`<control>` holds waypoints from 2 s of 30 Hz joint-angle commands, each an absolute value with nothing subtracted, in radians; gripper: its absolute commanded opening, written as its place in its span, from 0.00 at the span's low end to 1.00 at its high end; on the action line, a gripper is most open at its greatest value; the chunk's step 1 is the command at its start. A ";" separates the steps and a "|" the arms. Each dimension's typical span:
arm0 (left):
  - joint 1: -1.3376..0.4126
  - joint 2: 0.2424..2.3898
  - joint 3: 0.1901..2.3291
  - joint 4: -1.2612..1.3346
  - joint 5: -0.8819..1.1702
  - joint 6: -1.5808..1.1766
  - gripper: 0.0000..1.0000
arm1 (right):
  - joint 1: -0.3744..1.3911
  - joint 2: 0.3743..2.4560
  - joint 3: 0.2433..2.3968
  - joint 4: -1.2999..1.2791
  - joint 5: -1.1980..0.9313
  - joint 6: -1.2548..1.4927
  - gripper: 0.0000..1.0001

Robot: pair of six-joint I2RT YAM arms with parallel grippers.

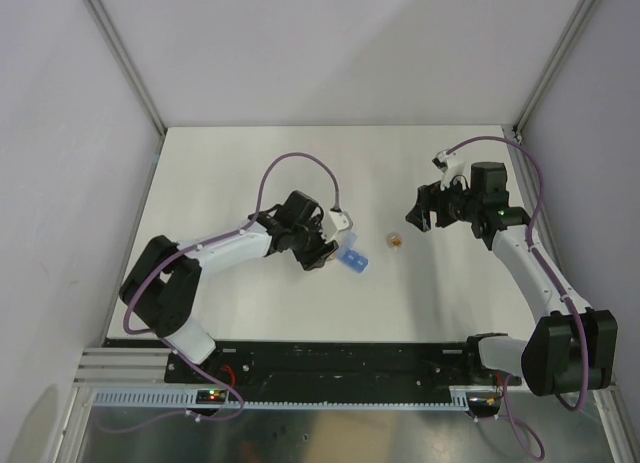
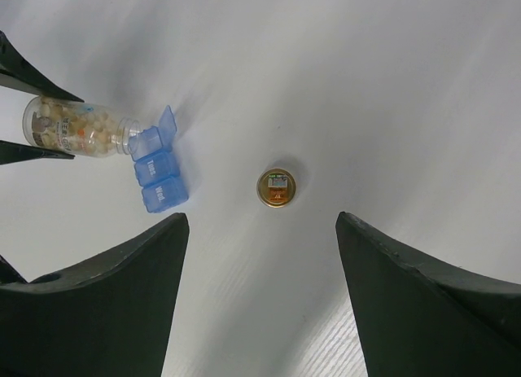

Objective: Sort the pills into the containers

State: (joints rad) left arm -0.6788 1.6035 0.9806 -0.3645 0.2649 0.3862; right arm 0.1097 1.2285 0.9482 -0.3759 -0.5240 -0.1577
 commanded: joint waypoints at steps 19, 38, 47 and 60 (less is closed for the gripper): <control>-0.697 1.651 1.121 -0.464 0.236 0.428 0.00 | 0.095 1.198 0.945 -0.357 -0.563 -0.160 0.81; -0.714 1.670 1.161 -0.532 0.233 0.460 0.00 | 0.089 1.197 0.945 -0.359 -0.576 -0.159 0.82; -0.717 1.686 1.185 -0.553 0.220 0.464 0.00 | 0.084 1.196 0.944 -0.360 -0.582 -0.158 0.83; -0.718 1.699 1.202 -0.577 0.205 0.474 0.00 | 0.080 1.199 0.945 -0.361 -0.588 -0.156 0.84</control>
State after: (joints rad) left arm -0.7113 1.6966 1.1545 -0.5728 0.2115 0.4530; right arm 0.0872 1.2247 0.9463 -0.3767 -0.5671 -0.1577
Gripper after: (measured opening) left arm 0.569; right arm 0.836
